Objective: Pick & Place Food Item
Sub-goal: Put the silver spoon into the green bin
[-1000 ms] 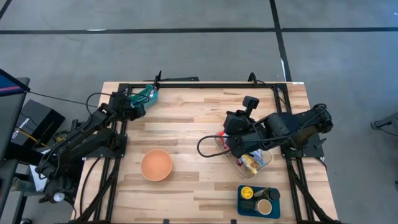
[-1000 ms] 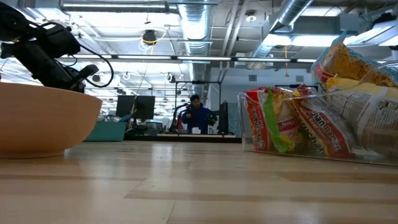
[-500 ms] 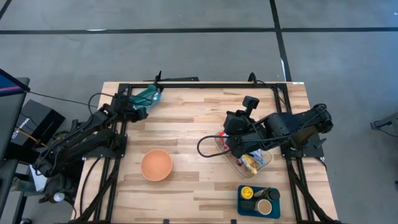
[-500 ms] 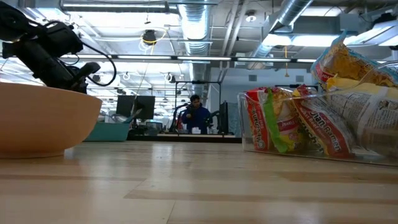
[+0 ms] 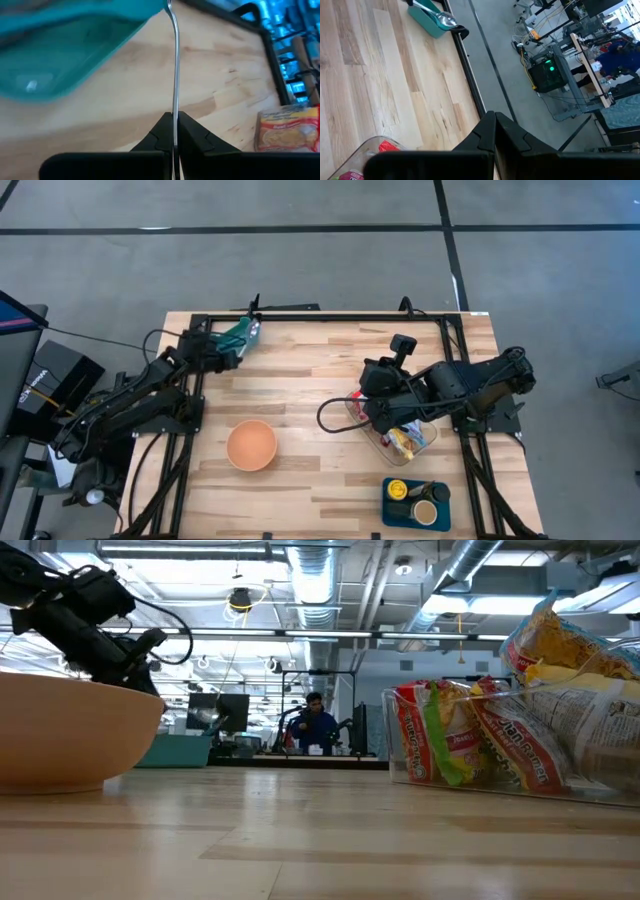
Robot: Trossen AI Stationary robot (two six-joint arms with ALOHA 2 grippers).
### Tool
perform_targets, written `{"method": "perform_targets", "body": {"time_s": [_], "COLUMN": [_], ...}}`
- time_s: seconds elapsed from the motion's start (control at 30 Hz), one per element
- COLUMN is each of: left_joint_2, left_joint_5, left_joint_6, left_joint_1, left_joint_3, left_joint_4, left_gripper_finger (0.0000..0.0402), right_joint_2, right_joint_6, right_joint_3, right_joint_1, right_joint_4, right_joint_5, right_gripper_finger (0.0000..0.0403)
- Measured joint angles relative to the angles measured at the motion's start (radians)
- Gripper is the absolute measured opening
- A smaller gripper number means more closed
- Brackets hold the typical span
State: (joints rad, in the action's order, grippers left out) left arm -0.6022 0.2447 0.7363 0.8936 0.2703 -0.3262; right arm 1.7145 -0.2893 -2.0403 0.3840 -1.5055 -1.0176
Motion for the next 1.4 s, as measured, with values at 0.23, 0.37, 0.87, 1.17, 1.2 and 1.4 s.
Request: {"method": "perform_targets", "body": {"time_s": [0.23, 0.37, 0.87, 1.17, 1.2, 1.4], "left_joint_2": [0.0, 0.0, -0.169, -0.216, -0.218, -0.217], "left_joint_5": [-0.054, -0.191, -0.369, -0.368, -0.368, -0.365], "left_joint_6": [-0.26, -0.465, -0.758, -0.766, -0.771, -0.809], "left_joint_1": [0.0, 0.0, 0.05, 0.05, 0.05, 0.05], "left_joint_3": [0.0, 0.0, 0.0, 0.0, 0.0, -0.005], "left_joint_4": [0.184, 0.26, 0.232, 0.256, 0.257, 0.249], "left_gripper_finger": [0.0004, 0.0004, 0.0005, 0.0005, 0.0005, 0.0005], "right_joint_2": [0.0, 0.0, 0.0, 0.0, 0.0, 0.0], "right_joint_6": [0.0, 0.0, 0.0, 0.0, 0.0, 0.0], "right_joint_3": [0.0, 0.0, 0.0, 0.0, 0.0, 0.0], "right_joint_1": [0.0, 0.0, 0.0, 0.0, 0.0, 0.0], "right_joint_4": [0.0, 0.0, 0.0, 0.0, 0.0, 0.0], "right_joint_5": [0.0, 0.0, 0.007, 0.023, 0.023, 0.023], "right_gripper_finger": [0.0, 0.0, 0.0, 0.0, 0.0, 0.0]}}
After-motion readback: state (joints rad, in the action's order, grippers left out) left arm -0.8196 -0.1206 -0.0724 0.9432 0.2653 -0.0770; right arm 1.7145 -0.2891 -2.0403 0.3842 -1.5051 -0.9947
